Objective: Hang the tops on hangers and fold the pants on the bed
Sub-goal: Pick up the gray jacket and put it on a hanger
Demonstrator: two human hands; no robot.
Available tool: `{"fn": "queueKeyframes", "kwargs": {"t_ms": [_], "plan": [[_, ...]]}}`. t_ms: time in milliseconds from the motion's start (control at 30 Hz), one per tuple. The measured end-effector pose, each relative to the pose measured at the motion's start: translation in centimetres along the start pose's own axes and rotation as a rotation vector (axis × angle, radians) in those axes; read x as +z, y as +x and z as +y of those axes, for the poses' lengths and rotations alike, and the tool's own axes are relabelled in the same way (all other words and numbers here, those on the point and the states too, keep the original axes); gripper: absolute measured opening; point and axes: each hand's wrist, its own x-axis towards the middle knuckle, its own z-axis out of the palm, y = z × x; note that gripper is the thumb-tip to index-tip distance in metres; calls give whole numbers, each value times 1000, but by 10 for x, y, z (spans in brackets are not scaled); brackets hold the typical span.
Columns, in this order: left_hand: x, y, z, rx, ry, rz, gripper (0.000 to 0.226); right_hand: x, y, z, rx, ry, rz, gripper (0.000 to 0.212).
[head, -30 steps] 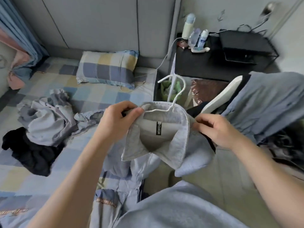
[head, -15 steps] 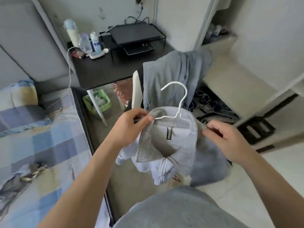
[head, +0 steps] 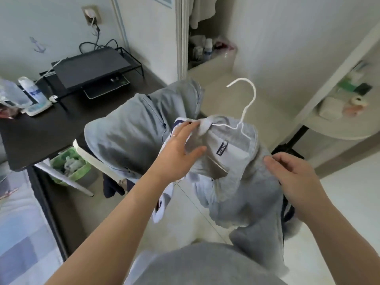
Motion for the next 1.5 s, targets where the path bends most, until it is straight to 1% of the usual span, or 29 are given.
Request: {"fn": "queueKeyframes", "kwargs": {"t_ms": [67, 167, 200, 300, 433, 533, 667, 833, 933, 1033, 1100, 1233, 1300, 1400, 1500], "plan": [[4, 20, 4, -3, -19, -52, 62, -5, 19, -5, 79, 123, 85, 31], [8, 49, 6, -19, -77, -155, 55, -8, 52, -17, 120, 245, 198, 28], [9, 61, 6, -27, -84, -183, 54, -8, 65, -22, 116, 268, 234, 30], [12, 100, 8, -24, -42, -269, 51, -4, 107, -39, 79, 367, 348, 47], [5, 160, 11, 64, -76, -439, 43, 12, 168, -76, -32, 373, 460, 57], [-15, 207, 15, 121, -85, -526, 42, 25, 215, -116, -97, 355, 524, 52], [-55, 267, 21, 220, -96, -563, 53, 38, 282, -162, -165, 298, 581, 38], [-96, 331, 40, 371, -93, -552, 54, 36, 356, -218, -257, 238, 685, 39], [-112, 360, 57, 442, -110, -537, 62, 25, 389, -261, -341, 230, 722, 43], [-125, 395, 77, 521, -121, -416, 62, 12, 420, -302, -419, 224, 738, 43], [-135, 421, 96, 564, -122, -331, 56, 0, 439, -328, -451, 241, 746, 41], [-160, 469, 136, 651, -101, -235, 42, -25, 472, -375, -537, 235, 754, 42], [-173, 489, 158, 694, -93, -167, 40, -39, 488, -400, -593, 245, 739, 42], [-194, 510, 194, 745, -104, -52, 44, -64, 509, -443, -662, 265, 725, 43], [-209, 524, 234, 792, -98, 7, 54, -94, 528, -488, -714, 256, 749, 47]]}}
